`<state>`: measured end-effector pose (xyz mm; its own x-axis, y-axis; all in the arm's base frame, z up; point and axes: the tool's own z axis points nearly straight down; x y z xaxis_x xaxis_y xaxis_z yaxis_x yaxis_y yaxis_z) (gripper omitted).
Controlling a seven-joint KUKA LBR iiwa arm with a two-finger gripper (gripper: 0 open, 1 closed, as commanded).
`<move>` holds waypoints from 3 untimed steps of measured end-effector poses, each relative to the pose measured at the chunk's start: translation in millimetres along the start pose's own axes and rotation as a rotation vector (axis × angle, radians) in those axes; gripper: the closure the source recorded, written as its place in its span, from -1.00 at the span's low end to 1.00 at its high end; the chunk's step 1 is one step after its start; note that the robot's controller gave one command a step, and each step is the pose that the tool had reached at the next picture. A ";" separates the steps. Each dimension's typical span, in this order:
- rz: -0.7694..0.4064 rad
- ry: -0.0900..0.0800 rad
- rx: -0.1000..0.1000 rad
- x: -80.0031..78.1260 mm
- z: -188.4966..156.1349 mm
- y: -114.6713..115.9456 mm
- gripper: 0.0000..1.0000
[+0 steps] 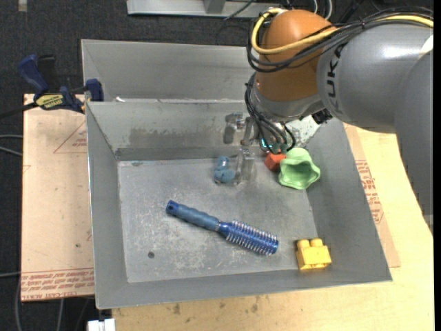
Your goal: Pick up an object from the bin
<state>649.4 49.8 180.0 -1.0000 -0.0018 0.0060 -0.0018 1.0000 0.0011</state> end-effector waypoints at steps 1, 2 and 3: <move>-0.012 0.007 0.000 102.8 89.1 29.9 -1.00; -0.008 -0.004 0.000 98.3 85.2 28.2 1.00; 0.006 -0.015 -0.002 101.1 -53.2 37.4 1.00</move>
Offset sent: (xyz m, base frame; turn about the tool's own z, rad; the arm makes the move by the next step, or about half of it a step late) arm -0.0985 0.0274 -0.0835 -0.0076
